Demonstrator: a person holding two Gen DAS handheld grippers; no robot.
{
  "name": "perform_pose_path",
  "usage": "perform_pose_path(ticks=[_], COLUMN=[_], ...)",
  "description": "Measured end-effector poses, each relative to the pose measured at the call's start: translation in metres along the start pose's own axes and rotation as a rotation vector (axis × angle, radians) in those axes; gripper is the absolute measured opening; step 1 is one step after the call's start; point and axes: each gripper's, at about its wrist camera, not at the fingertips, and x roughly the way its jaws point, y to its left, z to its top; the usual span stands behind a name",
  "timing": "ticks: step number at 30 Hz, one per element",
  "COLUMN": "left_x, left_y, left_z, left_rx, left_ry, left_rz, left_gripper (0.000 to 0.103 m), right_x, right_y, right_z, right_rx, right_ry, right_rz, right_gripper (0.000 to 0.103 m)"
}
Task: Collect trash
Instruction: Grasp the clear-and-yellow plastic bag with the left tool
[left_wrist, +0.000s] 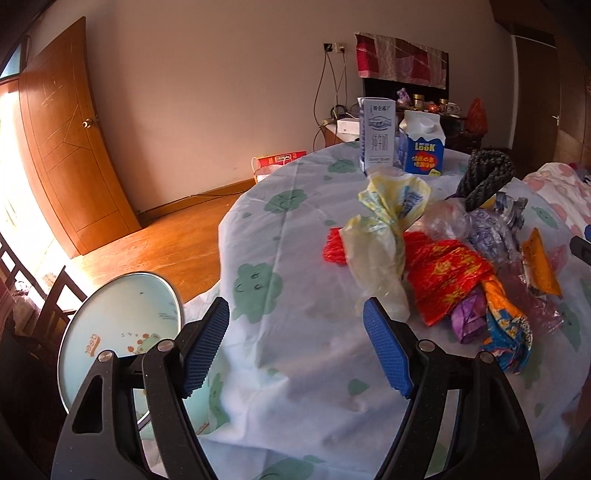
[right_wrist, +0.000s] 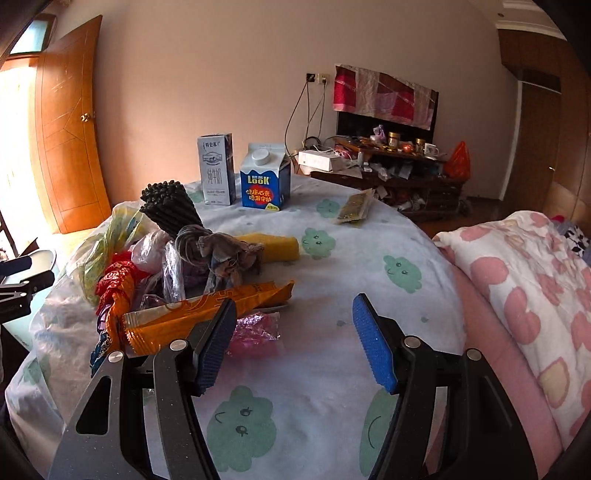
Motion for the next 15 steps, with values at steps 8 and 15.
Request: perform_pose_path(ticks=[8, 15], left_x=[0.033, 0.021], left_y=[-0.031, -0.031], left_z=[0.008, 0.007], left_rx=[0.051, 0.031], left_ry=[0.070, 0.046], left_rz=[-0.075, -0.087], left_gripper=[0.042, 0.041], right_x=[0.001, 0.001], right_y=[-0.008, -0.008], right_z=[-0.003, -0.003], right_rx=[0.054, 0.060], right_ry=[-0.002, -0.008], right_rz=[0.010, -0.005], right_gripper=[0.068, 0.069])
